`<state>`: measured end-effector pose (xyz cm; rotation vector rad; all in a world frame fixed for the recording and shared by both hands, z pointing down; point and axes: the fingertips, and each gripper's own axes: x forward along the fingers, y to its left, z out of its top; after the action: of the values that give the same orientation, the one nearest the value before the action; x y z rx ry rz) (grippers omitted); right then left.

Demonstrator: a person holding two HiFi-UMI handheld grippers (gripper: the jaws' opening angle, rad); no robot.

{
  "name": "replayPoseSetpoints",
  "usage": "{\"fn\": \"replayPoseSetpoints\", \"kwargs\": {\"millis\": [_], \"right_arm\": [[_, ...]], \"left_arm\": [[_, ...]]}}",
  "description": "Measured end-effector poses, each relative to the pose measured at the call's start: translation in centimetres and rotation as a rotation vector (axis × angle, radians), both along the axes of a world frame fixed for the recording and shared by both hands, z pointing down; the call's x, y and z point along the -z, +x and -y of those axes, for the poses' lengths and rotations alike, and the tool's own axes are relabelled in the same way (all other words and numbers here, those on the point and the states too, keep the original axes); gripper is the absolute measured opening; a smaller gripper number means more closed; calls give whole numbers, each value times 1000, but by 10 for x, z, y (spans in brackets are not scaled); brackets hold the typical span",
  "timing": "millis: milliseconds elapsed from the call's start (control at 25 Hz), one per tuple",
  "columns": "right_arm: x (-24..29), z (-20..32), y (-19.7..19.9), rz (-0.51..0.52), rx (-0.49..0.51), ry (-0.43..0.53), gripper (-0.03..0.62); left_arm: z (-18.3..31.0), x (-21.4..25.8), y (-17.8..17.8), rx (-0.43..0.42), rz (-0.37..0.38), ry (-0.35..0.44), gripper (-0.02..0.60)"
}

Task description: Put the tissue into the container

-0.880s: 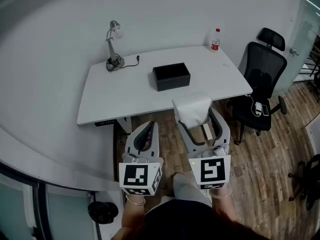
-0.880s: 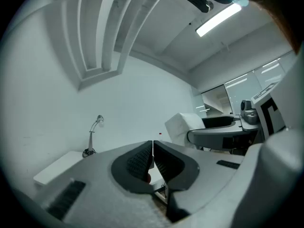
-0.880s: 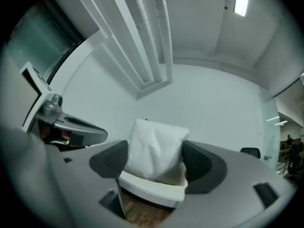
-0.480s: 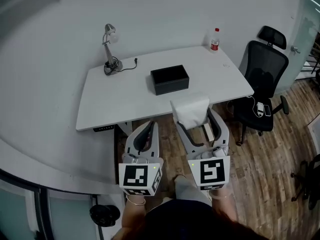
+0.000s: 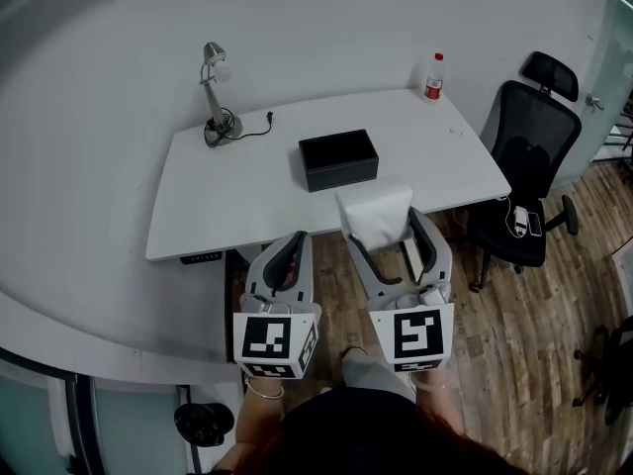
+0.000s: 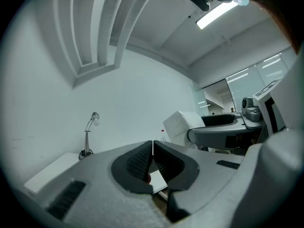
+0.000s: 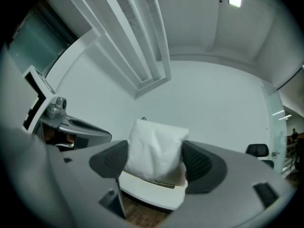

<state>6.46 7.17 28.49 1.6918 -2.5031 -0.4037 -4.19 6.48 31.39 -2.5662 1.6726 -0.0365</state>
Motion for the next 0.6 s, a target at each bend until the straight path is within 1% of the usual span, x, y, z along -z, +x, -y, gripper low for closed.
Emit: {"fn": "replayPoseSetpoints", "kwargs": {"millis": [200,320,600], "right_arm": [[-6,25,-3,-9,20,-14,377],[-3,39,-2,-2,30,-10,377],[0,69,2,-21,55,-11,377]], "left_arm": [[22,0,-2,16,1,-5,28],[36,1,-2,23,2,-5,28],[65,5,4,35,-2,0,28]]}}
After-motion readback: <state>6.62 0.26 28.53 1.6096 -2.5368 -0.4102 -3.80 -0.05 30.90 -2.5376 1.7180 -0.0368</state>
